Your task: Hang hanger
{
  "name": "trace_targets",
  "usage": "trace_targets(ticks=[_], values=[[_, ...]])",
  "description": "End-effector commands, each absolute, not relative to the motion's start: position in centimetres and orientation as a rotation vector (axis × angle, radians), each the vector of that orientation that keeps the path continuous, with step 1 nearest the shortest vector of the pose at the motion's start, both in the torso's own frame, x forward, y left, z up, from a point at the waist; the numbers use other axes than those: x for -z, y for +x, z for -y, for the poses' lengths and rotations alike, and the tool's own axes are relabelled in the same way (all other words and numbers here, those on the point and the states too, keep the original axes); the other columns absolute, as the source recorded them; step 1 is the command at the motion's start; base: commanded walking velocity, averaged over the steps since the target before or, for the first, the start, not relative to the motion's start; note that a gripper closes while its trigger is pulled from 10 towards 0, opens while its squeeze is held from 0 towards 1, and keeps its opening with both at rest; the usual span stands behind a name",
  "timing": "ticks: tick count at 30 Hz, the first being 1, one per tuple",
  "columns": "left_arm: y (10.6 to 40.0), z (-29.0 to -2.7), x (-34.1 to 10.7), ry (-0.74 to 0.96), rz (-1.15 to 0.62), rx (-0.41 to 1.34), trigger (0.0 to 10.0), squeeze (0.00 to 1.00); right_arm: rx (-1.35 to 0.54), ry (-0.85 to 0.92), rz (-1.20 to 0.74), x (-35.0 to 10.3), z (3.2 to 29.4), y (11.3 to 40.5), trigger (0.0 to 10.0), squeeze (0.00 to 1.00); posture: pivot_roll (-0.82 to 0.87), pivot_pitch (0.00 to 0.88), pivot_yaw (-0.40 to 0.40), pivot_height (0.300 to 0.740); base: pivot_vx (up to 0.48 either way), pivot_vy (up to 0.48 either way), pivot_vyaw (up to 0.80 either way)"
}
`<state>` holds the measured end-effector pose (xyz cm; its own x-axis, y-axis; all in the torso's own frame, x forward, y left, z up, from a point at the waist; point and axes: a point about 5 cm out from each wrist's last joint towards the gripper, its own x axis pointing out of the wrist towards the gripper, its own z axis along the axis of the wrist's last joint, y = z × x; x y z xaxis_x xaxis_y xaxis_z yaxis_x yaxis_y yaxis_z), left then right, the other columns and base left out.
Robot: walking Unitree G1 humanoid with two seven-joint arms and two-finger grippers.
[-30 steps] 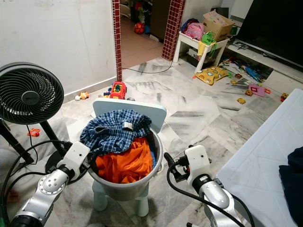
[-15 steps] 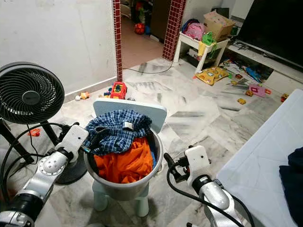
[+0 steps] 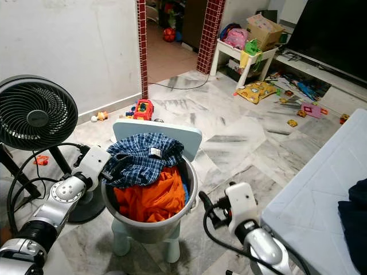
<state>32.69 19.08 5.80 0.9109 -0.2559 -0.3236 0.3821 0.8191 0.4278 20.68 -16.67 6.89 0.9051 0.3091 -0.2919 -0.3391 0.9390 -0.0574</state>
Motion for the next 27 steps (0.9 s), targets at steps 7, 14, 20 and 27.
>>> trace_targets(ticks=[7,14,20,27], values=[[33.2,-18.2,-6.0,0.515,-0.257,0.396,10.0,0.0,-0.343,-0.073,-0.253,-8.5,16.3,19.5,10.0,0.0,0.05,0.0,-0.097,0.74,0.0,0.0,0.0],[33.0,-18.5,-5.6,0.492,-0.274,0.378,10.0,0.0,-0.341,-0.076,-0.278,-8.6,16.5,18.8,10.0,0.0,0.04,0.0,-0.11,0.74,0.0,0.0,0.0],[33.1,-18.8,-5.6,0.501,-0.285,0.377,10.0,0.0,-0.349,-0.067,-0.279,-8.9,16.3,18.6,10.0,0.0,0.03,0.0,-0.113,0.74,0.0,0.0,0.0],[33.7,-18.1,-6.1,0.493,-0.267,0.393,10.0,0.0,-0.337,-0.033,-0.295,-9.3,16.1,17.2,10.0,0.0,0.0,0.0,-0.103,0.74,0.0,0.0,0.0]])
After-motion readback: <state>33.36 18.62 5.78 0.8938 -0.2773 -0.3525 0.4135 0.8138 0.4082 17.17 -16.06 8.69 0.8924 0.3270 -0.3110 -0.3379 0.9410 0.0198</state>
